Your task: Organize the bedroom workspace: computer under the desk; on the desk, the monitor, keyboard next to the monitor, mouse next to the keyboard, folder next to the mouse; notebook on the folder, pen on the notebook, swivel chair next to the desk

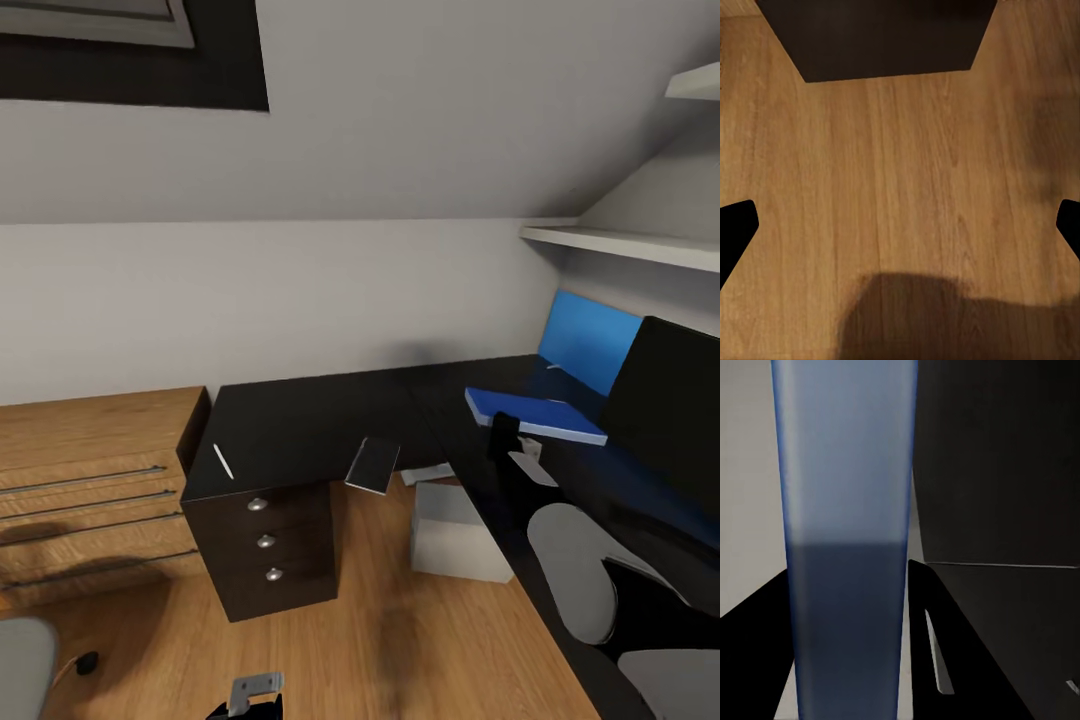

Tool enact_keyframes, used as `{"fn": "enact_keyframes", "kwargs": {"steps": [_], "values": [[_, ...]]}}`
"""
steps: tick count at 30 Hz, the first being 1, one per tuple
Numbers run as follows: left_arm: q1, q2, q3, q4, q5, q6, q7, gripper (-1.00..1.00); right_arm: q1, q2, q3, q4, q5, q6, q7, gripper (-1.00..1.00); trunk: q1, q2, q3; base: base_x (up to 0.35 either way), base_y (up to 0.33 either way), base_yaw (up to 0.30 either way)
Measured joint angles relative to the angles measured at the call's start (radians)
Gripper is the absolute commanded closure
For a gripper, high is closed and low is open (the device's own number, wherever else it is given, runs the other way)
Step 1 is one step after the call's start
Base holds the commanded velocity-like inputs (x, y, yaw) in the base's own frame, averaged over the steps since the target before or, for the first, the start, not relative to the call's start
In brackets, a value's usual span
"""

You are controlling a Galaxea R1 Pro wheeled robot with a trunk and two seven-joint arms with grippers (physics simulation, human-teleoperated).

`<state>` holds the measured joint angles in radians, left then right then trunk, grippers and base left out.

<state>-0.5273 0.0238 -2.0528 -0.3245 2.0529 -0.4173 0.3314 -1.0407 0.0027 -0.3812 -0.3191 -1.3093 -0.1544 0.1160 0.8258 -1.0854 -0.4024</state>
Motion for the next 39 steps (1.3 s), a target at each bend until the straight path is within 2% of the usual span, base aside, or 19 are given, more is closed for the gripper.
{"fn": "enact_keyframes", "kwargs": {"steps": [1,5,8,22,29,39], "values": [[0.000,0.000,0.000,0.000,0.000,0.000,0.001,-1.00,0.005,0.000,0.001,0.000,0.026,-0.001,0.000,1.00,0.004,-0.007,-0.003,0.000,0.000,0.000],[0.000,0.000,0.001,0.000,0.001,0.000,0.002,-1.00,0.011,0.000,0.002,-0.001,0.081,0.000,0.001,1.00,0.019,-0.035,-0.016,0.000,0.000,0.000],[0.000,-0.001,0.001,0.001,0.001,0.001,0.002,-1.00,0.012,0.000,0.001,-0.001,0.094,0.000,0.001,1.00,0.031,-0.056,-0.025,0.000,0.000,0.000],[0.000,-0.002,0.000,0.001,0.003,0.001,0.002,-1.00,0.013,-0.001,0.001,-0.001,0.100,0.003,-0.001,1.00,0.084,-0.154,-0.069,0.000,0.000,0.000],[0.000,-0.014,0.000,0.000,0.003,0.003,0.003,-1.00,0.013,-0.001,0.001,0.000,0.096,0.008,-0.003,1.00,0.111,-0.203,-0.091,0.000,0.000,0.000],[0.000,-0.015,0.000,0.000,0.003,0.003,0.004,-1.00,0.013,-0.002,0.000,0.014,0.091,0.013,-0.008,1.00,0.150,-0.273,-0.122,0.000,0.000,0.000]]}}
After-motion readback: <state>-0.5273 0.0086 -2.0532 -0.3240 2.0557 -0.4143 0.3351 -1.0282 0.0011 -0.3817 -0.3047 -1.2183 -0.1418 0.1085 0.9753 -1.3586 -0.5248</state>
